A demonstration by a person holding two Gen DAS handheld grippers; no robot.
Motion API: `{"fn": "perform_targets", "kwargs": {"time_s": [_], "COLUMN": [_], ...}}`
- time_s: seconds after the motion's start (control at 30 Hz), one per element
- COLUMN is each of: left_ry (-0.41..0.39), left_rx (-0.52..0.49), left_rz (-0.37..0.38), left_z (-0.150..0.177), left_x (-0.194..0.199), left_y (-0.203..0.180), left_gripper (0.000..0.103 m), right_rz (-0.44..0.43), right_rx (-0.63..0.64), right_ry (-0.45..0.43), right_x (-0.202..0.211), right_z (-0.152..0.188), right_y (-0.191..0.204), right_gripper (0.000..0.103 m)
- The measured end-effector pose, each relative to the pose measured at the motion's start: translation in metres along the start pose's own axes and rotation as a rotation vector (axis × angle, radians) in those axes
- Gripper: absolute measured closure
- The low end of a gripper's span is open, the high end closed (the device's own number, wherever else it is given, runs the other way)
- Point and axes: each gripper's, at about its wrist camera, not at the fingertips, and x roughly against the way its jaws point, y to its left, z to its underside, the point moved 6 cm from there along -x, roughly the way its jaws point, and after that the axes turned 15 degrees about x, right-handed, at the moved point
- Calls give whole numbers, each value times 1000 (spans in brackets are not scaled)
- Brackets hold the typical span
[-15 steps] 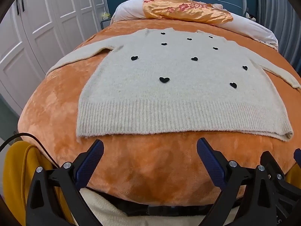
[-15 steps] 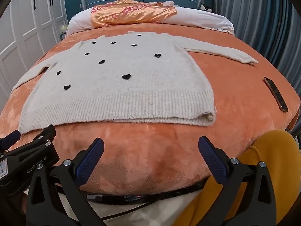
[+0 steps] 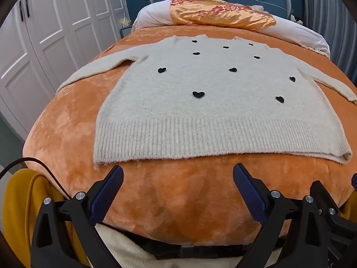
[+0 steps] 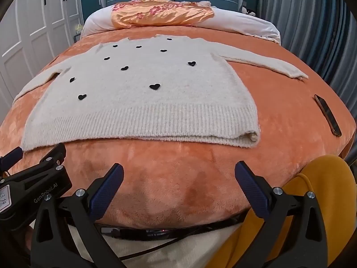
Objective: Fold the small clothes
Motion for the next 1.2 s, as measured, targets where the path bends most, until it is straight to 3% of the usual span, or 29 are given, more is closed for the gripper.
{"fn": "perform_targets", "kwargs": {"time_s": [1.2], "left_ry": [-7], "left_rx": [6], "left_rz": [-5], "left_z": [8], "left_x": [-5], "left_y": [3], "left_gripper": [8], "right_rz": [20], "right_rx": [27], "right_ry": [-8], "right_x": [1], "right_z": [-1], "right_y": [2], "right_gripper": [6]}}
